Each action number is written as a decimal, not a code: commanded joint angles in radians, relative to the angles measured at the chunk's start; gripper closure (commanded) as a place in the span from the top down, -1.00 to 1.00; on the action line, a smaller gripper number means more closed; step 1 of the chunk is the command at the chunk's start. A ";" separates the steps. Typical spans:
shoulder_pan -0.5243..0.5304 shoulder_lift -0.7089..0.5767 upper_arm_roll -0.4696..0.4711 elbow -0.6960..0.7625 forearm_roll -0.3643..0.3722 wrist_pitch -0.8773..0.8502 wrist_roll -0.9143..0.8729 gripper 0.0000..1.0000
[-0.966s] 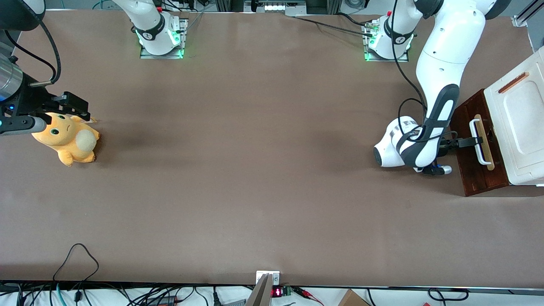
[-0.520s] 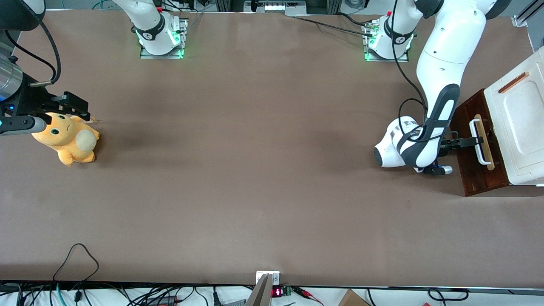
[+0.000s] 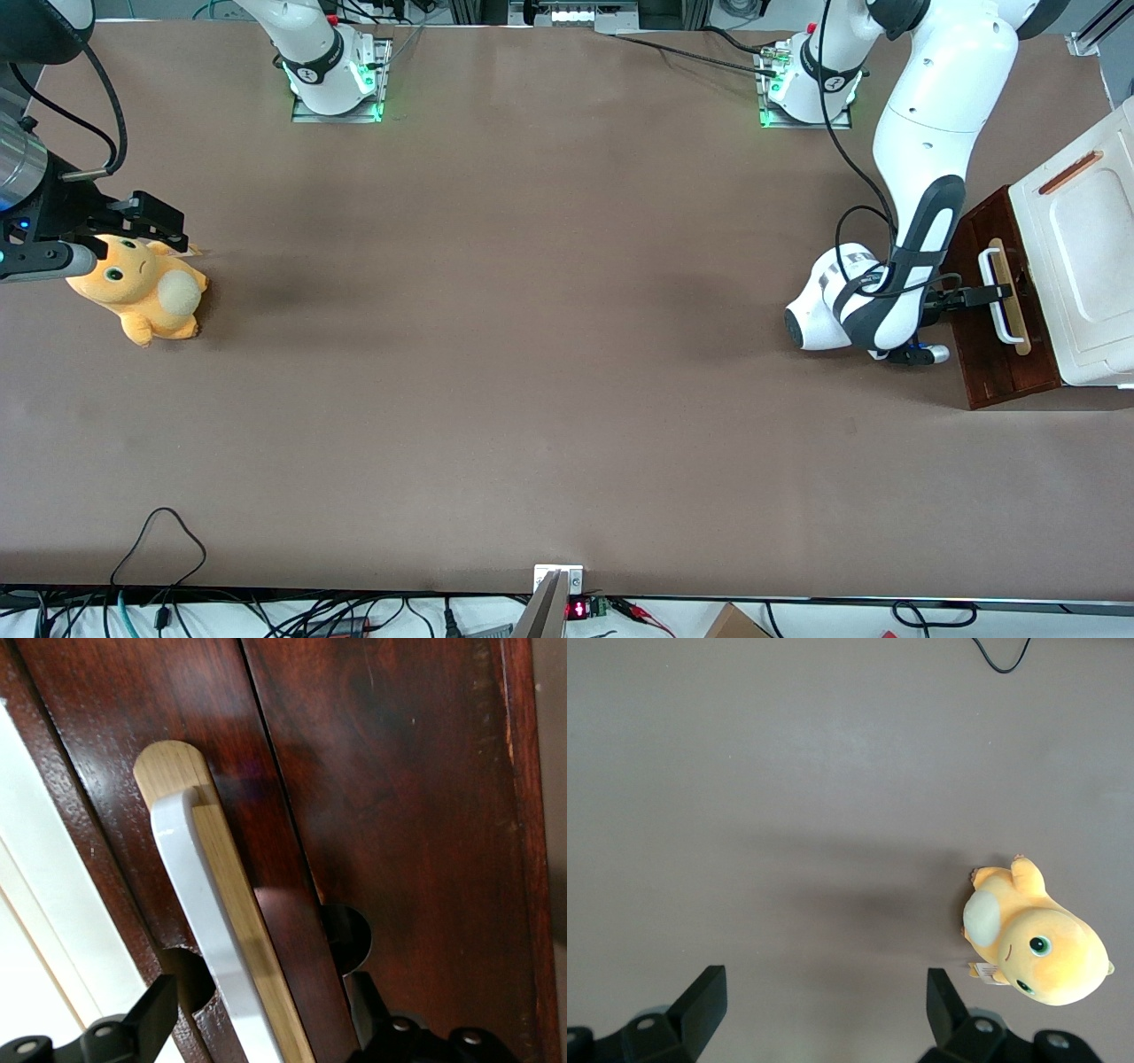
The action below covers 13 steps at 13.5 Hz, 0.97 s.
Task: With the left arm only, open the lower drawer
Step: 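Align the left gripper fingers on the white handle bar, then close the left gripper on the white drawer handle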
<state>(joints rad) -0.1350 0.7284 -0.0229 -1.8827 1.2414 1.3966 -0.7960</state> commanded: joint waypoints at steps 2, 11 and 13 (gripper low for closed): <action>0.017 -0.018 -0.003 -0.003 0.023 -0.004 0.017 0.55; 0.018 -0.018 -0.003 -0.003 0.023 -0.011 0.008 0.22; 0.018 -0.018 -0.003 -0.003 0.023 -0.011 0.008 0.19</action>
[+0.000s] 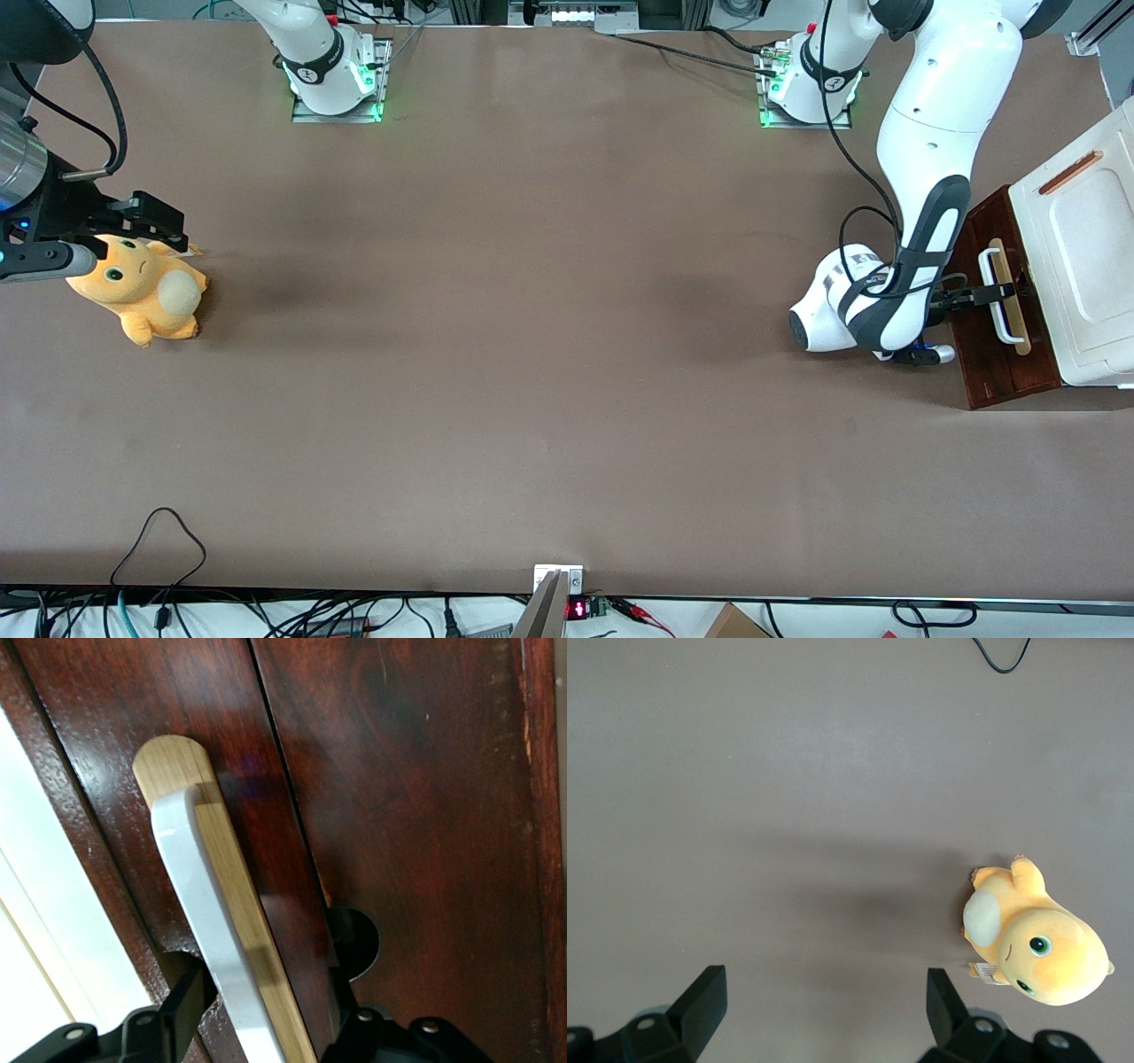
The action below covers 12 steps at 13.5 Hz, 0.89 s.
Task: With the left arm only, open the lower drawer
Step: 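Close the left gripper on the white drawer handle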
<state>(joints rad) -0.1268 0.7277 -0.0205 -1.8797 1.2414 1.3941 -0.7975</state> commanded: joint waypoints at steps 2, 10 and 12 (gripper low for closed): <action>0.010 -0.017 -0.006 -0.006 0.023 -0.009 0.009 0.16; 0.024 -0.017 -0.006 -0.004 0.023 -0.009 0.011 0.07; 0.021 -0.017 -0.007 -0.003 0.021 -0.007 0.011 0.05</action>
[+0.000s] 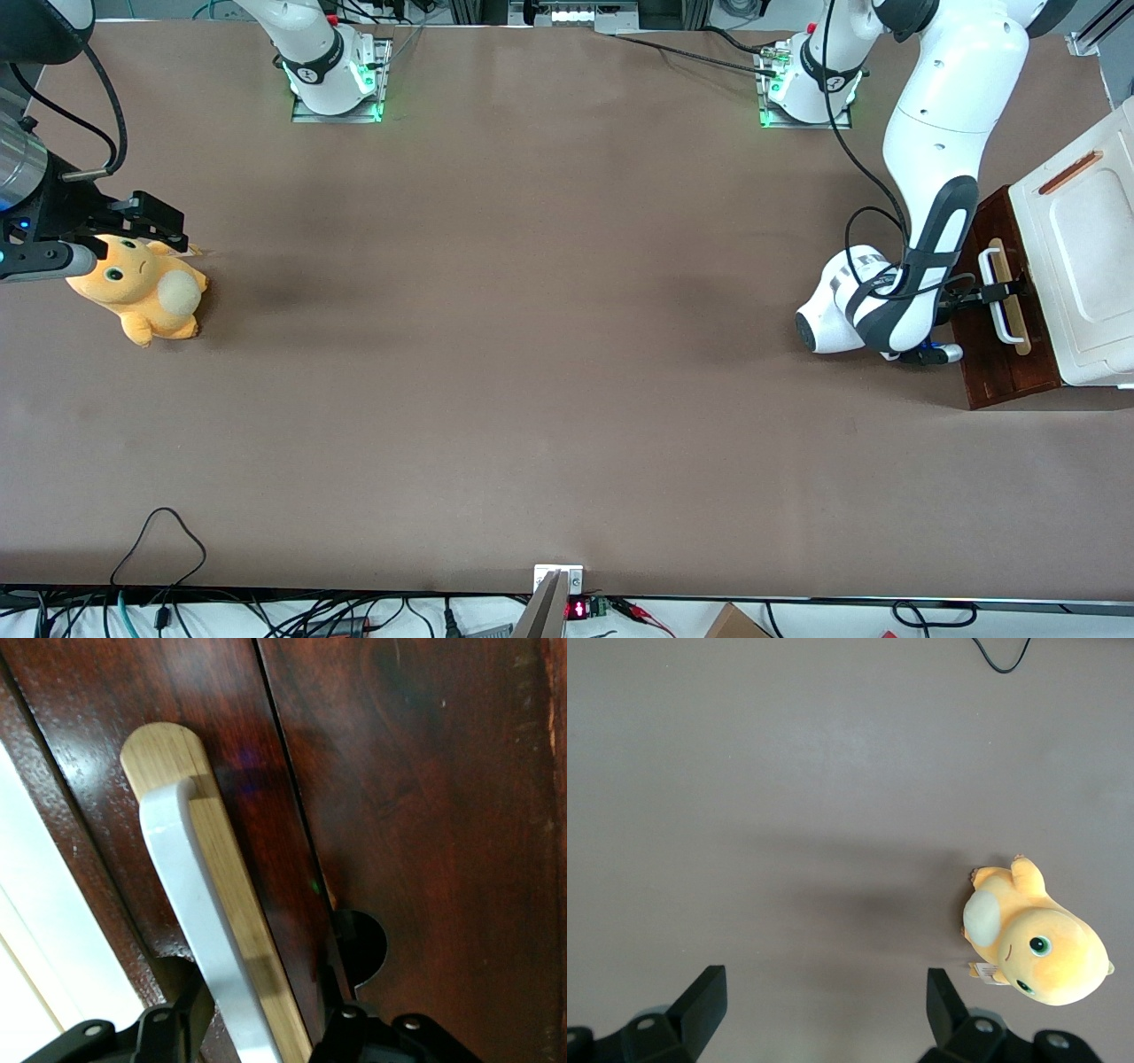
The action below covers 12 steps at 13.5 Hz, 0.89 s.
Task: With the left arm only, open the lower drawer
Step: 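Close the left gripper on the white drawer handle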
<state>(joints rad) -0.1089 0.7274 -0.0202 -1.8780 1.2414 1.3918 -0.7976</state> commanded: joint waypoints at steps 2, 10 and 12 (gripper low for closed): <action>-0.006 -0.017 -0.006 -0.001 0.023 -0.007 0.011 0.04; 0.002 -0.016 -0.007 -0.001 0.021 -0.010 -0.011 -0.23; 0.003 -0.016 -0.007 -0.001 0.021 -0.025 -0.023 -0.32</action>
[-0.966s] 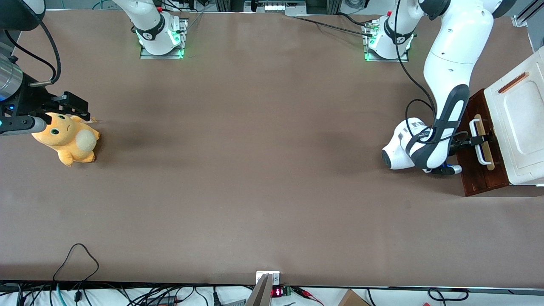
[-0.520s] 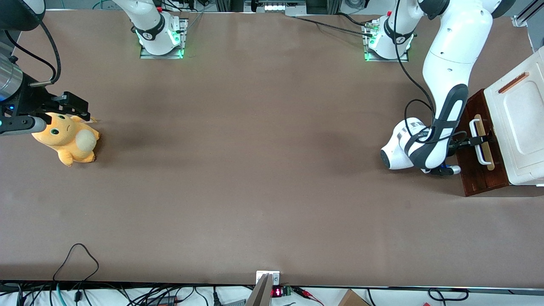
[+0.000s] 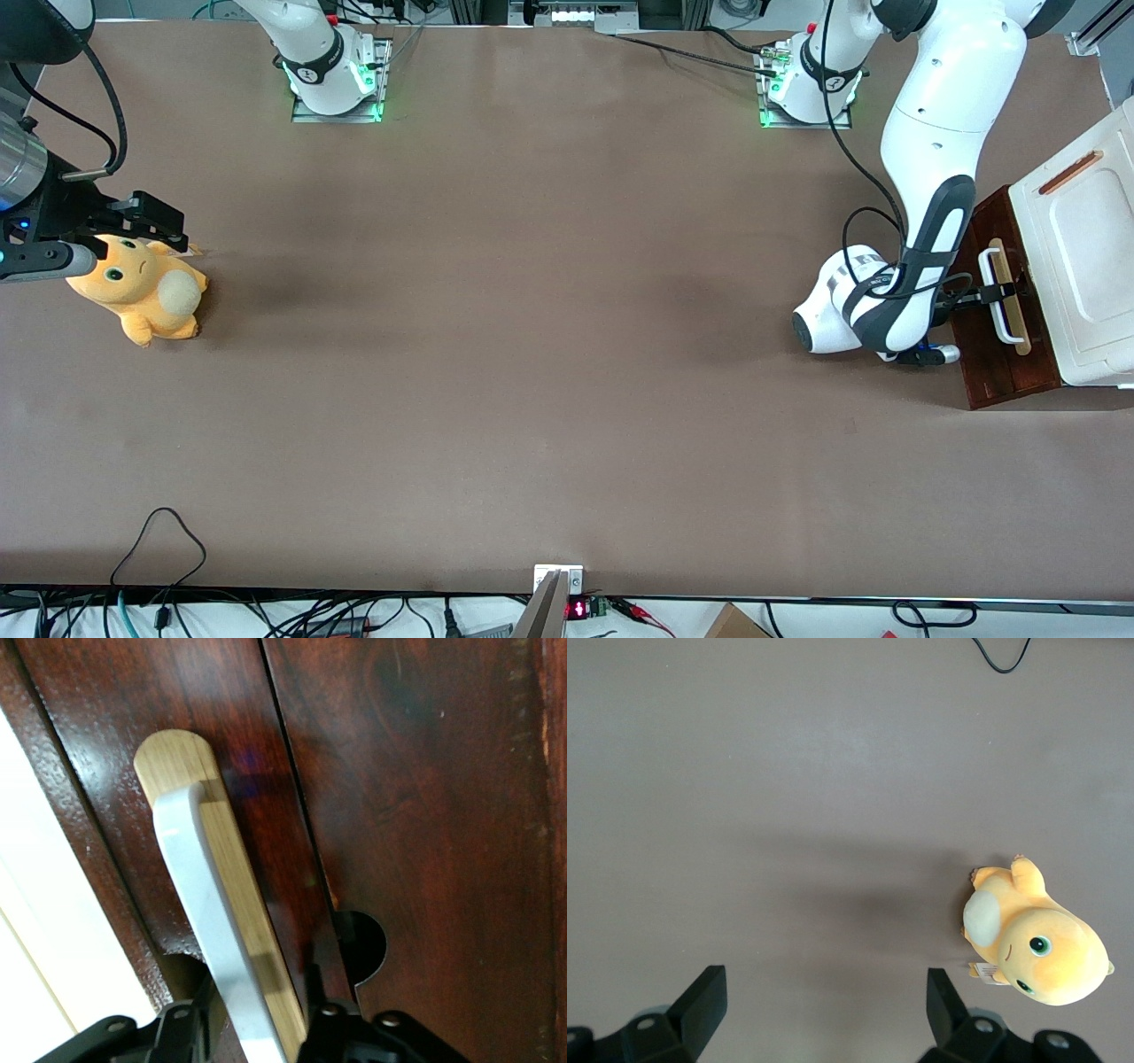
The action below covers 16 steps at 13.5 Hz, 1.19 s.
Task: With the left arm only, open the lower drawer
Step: 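Close the left gripper on the white drawer handle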
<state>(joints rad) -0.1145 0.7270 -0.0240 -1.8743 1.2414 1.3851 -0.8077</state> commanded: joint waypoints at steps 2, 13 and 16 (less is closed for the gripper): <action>0.012 -0.012 -0.004 -0.006 0.021 -0.023 -0.021 -0.39; 0.001 -0.015 -0.004 -0.003 0.020 -0.029 -0.027 -0.64; -0.008 -0.015 -0.004 -0.003 0.018 -0.031 -0.048 -0.64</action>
<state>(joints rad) -0.1147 0.7270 -0.0259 -1.8733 1.2414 1.3695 -0.8602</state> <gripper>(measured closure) 0.789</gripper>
